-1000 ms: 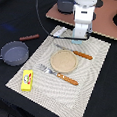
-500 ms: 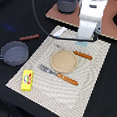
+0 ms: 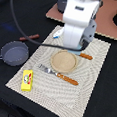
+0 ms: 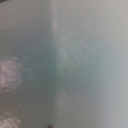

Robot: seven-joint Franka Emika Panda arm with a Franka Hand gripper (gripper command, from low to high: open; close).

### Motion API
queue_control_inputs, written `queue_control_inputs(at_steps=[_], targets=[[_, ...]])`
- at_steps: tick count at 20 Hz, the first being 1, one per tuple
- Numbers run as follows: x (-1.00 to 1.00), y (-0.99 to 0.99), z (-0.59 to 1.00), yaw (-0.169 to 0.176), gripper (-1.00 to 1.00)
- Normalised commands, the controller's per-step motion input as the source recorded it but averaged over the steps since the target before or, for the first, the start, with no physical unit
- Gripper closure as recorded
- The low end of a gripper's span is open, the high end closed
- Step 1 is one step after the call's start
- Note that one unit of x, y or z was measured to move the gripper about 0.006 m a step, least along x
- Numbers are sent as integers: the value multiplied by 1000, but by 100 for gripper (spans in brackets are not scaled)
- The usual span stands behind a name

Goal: Interact with the objects in diverse but meaningful ways.

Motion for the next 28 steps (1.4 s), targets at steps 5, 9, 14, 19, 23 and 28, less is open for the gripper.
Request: queue_control_inputs(at_steps=[5,9,14,19,23,28], targets=[[-29,-881,-164,1,100],[29,-718,-242,-14,100],[241,-491,-197,-33,100],[255,-312,-225,-8,100],[328,-265,-58,-11,-100],[354,-246,322,-25,-100]])
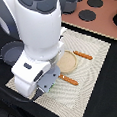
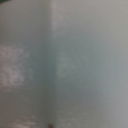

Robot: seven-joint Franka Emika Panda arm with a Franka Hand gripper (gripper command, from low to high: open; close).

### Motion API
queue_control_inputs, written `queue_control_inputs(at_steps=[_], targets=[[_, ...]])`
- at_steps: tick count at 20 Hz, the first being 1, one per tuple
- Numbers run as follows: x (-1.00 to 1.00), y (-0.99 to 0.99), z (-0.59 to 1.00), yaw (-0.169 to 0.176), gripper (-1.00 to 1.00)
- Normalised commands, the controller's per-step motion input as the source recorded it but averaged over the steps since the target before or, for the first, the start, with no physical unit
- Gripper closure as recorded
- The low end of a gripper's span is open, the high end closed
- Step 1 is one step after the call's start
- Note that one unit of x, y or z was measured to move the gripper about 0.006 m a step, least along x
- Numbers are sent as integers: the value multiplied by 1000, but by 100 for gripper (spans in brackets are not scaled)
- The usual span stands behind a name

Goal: Interact with the objects in diverse but meaningful ways.

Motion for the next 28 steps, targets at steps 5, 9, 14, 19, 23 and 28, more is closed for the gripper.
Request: queue_control_inputs(at_steps=[5,9,14,19,23,28], targets=[[404,-132,809,-18,-100],[449,285,1000,6,-100],[371,802,758,84,-100],[17,777,63,114,-100],[-209,804,-174,73,-100],[-482,772,-170,11,-100]])
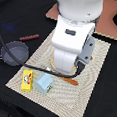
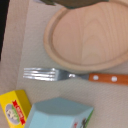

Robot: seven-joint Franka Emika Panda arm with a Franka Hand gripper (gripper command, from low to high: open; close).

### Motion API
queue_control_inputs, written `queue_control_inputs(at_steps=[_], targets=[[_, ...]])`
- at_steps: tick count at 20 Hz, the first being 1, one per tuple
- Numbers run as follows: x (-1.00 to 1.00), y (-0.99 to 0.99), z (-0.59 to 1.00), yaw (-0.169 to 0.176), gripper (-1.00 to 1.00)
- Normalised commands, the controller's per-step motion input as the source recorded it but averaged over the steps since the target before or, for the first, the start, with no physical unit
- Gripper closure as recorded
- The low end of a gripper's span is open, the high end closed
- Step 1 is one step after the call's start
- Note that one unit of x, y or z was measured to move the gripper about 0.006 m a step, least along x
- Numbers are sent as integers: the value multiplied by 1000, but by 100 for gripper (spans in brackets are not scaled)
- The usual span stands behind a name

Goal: Interact with the objects in diverse but meaningful ways.

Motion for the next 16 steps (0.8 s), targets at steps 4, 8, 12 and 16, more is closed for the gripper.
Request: queue_control_inputs(at_steps=[4,8,12,16], targets=[[-600,626,-150,0,-100],[-557,558,-144,0,-100],[-515,514,-73,0,-100],[-506,549,-66,0,-100]])
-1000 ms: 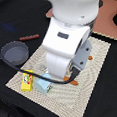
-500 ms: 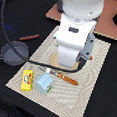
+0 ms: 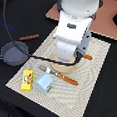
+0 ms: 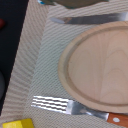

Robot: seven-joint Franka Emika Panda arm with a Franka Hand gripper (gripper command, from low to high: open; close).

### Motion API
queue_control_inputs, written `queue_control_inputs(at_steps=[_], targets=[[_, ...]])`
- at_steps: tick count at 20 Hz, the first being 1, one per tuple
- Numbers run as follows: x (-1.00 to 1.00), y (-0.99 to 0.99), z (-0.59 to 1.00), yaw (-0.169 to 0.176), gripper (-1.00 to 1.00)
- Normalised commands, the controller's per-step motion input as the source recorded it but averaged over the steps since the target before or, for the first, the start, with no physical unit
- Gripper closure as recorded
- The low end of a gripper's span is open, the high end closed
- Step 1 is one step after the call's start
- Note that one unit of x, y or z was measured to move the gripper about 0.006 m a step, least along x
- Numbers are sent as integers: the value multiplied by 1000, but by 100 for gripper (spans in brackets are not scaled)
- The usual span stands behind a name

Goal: Interact with the objects in diverse but meaningful ways.

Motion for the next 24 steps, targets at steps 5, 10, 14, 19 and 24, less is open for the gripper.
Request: queue_control_inputs(at_steps=[5,10,14,19,24], targets=[[-626,674,0,0,-100],[-531,529,-96,0,-100],[-470,464,-40,0,-100],[-477,566,-13,0,-100],[-505,622,0,0,-100]])
